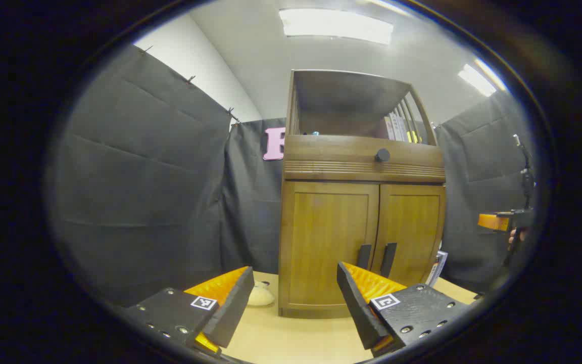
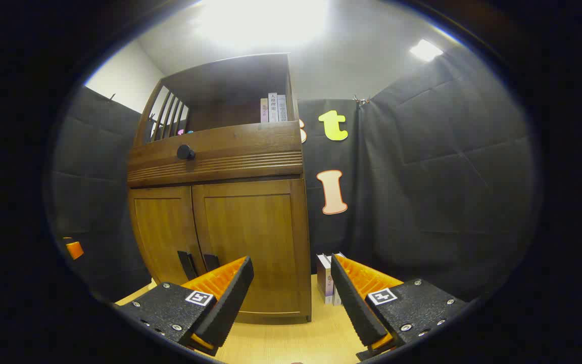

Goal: Open the right door of the double-door shoe cabinet with the right hand, and open the left door with the left hand.

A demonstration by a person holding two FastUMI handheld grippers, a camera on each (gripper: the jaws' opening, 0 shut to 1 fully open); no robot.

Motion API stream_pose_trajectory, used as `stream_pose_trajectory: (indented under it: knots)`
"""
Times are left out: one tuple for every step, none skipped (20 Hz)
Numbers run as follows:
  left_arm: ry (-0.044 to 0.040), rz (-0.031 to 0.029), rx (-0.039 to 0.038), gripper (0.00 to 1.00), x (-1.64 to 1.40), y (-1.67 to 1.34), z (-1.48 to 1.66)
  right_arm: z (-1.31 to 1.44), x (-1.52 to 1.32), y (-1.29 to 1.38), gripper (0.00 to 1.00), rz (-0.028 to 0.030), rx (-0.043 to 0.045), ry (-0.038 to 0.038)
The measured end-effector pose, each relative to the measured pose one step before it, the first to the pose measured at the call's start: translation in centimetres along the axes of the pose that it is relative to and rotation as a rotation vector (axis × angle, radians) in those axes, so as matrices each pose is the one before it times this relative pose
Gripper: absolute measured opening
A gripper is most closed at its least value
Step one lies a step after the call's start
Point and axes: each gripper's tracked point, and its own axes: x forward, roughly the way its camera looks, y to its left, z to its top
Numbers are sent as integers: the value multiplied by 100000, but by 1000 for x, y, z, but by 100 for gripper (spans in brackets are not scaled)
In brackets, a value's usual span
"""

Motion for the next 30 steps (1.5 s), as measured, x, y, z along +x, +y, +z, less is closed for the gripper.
stream_pose_trajectory:
  knots:
    - [354, -560, -335, 89, 39, -47, -60, 395, -165, -422, 95, 210, 2184, -1820]
    - [-352, -91, 634, 94, 37, 70, 94, 194, -828, -1133, 95, 11, 1625, -1855]
    - [-855, 916, 824, 94, 9, 156, 232, -128, -523, -627, 95, -58, -19, -781]
    - [-380, 1069, 247, 98, 40, -11, -4, -555, -128, 555, 94, 347, -1256, 334]
    - [598, 656, -420, 94, 57, -5, -132, -275, 172, 784, 94, 1061, -1556, 1321]
    - [1147, 478, -433, 98, -42, 81, -159, 146, 613, 959, 94, 1645, -1126, 1542]
    - [1145, 864, -142, 98, -32, 127, -52, 241, 369, 476, 94, 1531, -346, 874]
    - [1161, 1053, -57, 94, -61, 74, -125, -229, 439, 240, 94, 1698, -722, 1214]
    - [1044, 736, 32, 94, 1, 54, -54, -12, 407, 104, 94, 1362, 170, 406]
    - [1056, 760, 184, 98, 10, 93, -153, -302, 440, -163, 94, 1622, 195, 564]
    - [882, 1123, 329, 98, 116, 153, -25, -108, 510, 102, 94, 1549, 4, 515]
    - [891, 1294, 244, 94, 64, 94, -140, -42, 594, 39, 94, 1553, -439, 464]
    - [843, 1138, 201, 94, 163, 76, -74, -471, -164, 356, 94, 1528, -1019, 453]
    - [841, 1200, 308, 94, -21, 108, -92, -166, 99, 342, 94, 1339, -1106, 579]
    - [830, 1008, 377, 98, 96, 39, 10, -92, 195, 374, 94, 1602, -888, 469]
    - [899, 811, 273, 94, -261, 54, -33, 41, -107, 518, 94, 1123, -808, 295]
    - [705, 580, 143, 94, -158, -25, 143, 14, -10, 311, 94, 535, -629, 274]
    - [619, 733, 65, 98, -139, 208, -156, -240, 3, 190, 94, 565, -479, 346]
    - [366, 819, 35, 98, -47, 69, 24, -88, 123, 306, 94, 428, -344, 378]
    - [340, 905, -11, 98, -127, 105, 7, -109, 212, 164, 94, 594, -87, 567]
    - [368, 445, 71, 94, -46, 18, 12, -35, 472, 297, 94, 666, 151, 727]
    - [594, 327, 81, 98, -46, 92, -10, -101, 492, 368, 94, 775, 300, 464]
    - [682, 203, -122, 98, 20, 14, 6, 69, 625, 449, 94, 595, 404, 302]
    - [813, -25, -252, 94, -31, -8, -146, 51, 745, 516, 94, 591, 366, 373]
    - [600, -78, -244, 94, 29, 10, -12, -137, 838, 456, 94, 553, 296, 380]
    - [706, 124, -110, 98, -3, 41, -108, -353, 372, 499, 94, 651, 382, 559]
    - [829, 410, 118, 94, 24, 45, -38, -48, 716, 568, 94, 789, 284, 622]
    - [756, 763, 256, 98, -168, 64, -49, -220, 841, 380, 94, 412, 31, 700]
    - [604, 610, 212, 98, 24, 44, 64, 40, 768, 275, 94, 120, -10, 448]
    - [281, 634, 129, 94, -161, 67, -24, -122, 802, 159, 94, 230, 32, 496]
